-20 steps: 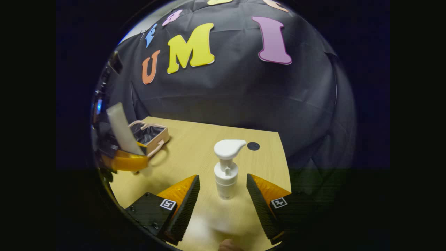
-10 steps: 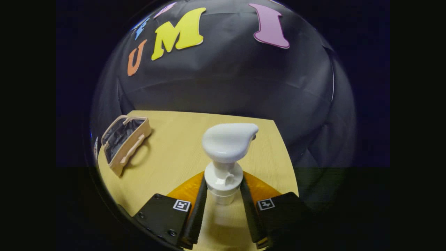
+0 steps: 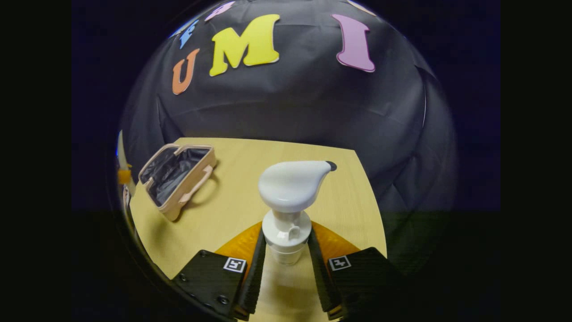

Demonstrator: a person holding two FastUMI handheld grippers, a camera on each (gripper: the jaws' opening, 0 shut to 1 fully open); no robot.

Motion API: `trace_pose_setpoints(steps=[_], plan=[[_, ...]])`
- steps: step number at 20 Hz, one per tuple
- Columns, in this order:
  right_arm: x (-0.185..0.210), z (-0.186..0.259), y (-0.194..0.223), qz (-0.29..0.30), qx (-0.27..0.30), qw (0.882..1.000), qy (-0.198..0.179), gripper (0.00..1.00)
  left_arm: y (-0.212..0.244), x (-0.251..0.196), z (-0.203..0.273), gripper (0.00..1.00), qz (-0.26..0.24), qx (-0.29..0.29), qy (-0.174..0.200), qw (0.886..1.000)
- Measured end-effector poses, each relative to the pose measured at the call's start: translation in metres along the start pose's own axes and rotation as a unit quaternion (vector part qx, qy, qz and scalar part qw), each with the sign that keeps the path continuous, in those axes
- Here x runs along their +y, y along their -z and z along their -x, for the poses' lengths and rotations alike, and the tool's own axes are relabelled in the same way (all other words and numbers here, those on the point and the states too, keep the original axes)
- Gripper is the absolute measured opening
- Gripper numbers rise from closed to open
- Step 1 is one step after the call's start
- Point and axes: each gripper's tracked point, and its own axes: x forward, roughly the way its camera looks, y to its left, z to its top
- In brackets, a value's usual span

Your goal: First open the suitcase, pack the skin care products into it, and then close the suitcase.

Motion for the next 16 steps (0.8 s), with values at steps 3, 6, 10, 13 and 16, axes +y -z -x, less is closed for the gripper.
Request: trace_pose_setpoints(steps=[3,6,10,13,16], plan=[[0.022,0.03,0.001,0.019,-0.004,1.0,0.008,0.5,0.01,0.048,-0.039,0.53,0.006,0.031,-0.021,0.999],[0.036,0.061,0.002,-0.026,0.006,1.0,0.014,0.5,0.022,0.078,-0.071,0.53,0.028,0.056,-0.033,0.997],[0.049,0.1,0.001,-0.091,0.002,0.996,0.027,0.5,0.041,0.088,-0.107,0.53,0.043,0.1,-0.02,0.994],[0.043,0.117,0.007,-0.072,-0.008,0.996,0.044,0.5,0.062,0.091,-0.121,0.53,0.033,0.164,-0.017,0.986],[0.033,0.13,0.017,-0.059,-0.005,0.996,0.068,0.5,0.076,0.094,-0.125,0.53,0.023,0.214,-0.026,0.976]])
